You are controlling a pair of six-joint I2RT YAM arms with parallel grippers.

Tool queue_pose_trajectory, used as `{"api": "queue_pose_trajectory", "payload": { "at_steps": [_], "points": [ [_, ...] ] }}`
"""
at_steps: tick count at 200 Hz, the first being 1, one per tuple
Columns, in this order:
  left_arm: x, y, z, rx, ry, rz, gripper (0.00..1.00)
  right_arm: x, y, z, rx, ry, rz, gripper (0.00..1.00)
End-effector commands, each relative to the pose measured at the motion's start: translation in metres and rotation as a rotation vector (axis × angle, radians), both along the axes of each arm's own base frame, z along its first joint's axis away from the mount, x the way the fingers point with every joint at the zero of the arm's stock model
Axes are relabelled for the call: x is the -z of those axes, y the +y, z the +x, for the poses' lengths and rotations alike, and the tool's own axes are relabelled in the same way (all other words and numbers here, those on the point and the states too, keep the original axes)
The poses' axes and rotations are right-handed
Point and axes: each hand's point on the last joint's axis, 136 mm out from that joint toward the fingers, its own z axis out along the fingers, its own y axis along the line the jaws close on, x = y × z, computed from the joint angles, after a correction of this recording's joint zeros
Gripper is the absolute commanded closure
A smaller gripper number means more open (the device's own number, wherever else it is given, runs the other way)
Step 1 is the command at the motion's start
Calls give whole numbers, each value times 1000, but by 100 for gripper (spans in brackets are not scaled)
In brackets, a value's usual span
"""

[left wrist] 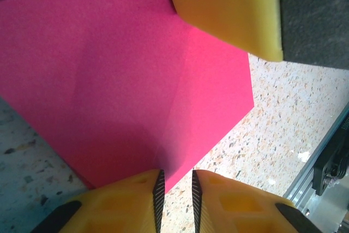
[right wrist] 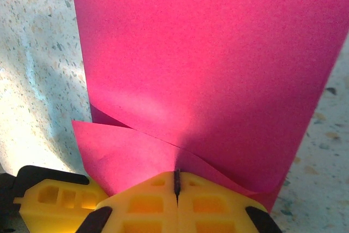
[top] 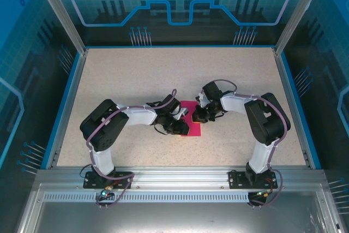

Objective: Fold a paper plane with a square sheet of paper (fold left side to right side)
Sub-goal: Fold the triangle a second time at the center of the table.

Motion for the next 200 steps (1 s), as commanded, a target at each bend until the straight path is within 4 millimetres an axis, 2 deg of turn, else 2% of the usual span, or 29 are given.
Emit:
{"api": "queue_pose_trajectory", "payload": {
  "at_steps": [1, 41, 89, 111, 137, 155, 200],
  "points": [
    [11, 21, -5, -40, 25, 75, 76, 20, -15, -14, -3, 70, -88, 100],
    [4, 22, -5, -41, 18, 56, 76, 20, -15, -14, -4, 71, -85, 100],
    [-35, 9, -2, -17, -35, -55, 72, 20, -14, -13, -3, 69, -78, 100],
    [-33, 10, -1, -15, -31, -37, 71, 20, -13, -13, -3, 69, -77, 100],
    [-24, 19, 6, -67, -31, 10, 61, 19, -13, -14, -5, 68, -75, 100],
    [-25, 24, 14, -102, -37, 17, 59, 18, -13, -13, -4, 67, -72, 100],
    [-34, 12, 17, -70, -28, -57, 58, 17, -12, -12, -5, 65, -68, 100]
  ]
}}
